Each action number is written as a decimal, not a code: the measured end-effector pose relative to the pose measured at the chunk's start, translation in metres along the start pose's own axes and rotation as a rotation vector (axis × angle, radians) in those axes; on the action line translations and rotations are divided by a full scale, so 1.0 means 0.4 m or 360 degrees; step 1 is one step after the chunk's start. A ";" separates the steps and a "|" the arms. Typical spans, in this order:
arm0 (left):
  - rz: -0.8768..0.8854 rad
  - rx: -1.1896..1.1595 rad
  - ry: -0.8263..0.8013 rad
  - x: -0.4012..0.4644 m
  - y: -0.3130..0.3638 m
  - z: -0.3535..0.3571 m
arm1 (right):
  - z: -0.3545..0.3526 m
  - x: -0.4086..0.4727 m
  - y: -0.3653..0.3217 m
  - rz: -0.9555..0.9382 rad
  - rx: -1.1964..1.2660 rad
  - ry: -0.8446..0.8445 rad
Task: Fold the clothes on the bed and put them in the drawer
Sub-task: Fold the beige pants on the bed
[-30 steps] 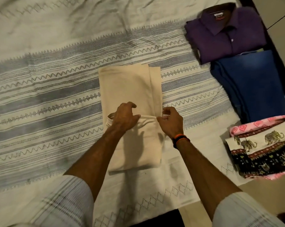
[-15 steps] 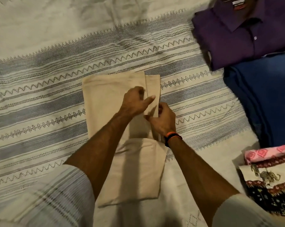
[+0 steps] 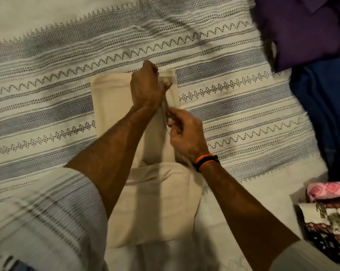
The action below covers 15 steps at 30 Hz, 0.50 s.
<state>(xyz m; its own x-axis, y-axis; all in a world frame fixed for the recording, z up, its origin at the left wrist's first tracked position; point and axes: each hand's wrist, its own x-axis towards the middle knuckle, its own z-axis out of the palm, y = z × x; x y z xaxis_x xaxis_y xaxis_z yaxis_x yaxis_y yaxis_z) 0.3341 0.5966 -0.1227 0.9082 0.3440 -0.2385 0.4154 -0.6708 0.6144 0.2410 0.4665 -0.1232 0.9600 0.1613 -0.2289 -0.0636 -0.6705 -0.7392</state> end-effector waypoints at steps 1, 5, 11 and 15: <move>0.0091 0.0057 0.0030 -0.006 -0.007 -0.004 | -0.010 0.011 0.003 0.0030 0.0066 0.0022; 0.0530 0.0216 -0.0013 -0.032 -0.026 -0.012 | -0.027 0.064 0.002 0.0007 -0.0093 -0.0082; 0.0875 0.0138 -0.0343 -0.103 -0.078 -0.005 | -0.046 0.030 0.001 0.0193 -0.0081 -0.0026; 0.0790 0.0421 -0.0635 -0.175 -0.092 0.000 | -0.064 -0.120 0.028 0.0351 -0.0228 -0.0050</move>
<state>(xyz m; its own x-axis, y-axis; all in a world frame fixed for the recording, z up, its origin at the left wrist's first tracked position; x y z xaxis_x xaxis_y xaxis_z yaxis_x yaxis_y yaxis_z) 0.2550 0.5972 -0.1286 0.9226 -0.2795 -0.2657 -0.1022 -0.8416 0.5304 0.2011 0.4329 -0.1043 0.9181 0.0205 -0.3958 -0.2291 -0.7874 -0.5723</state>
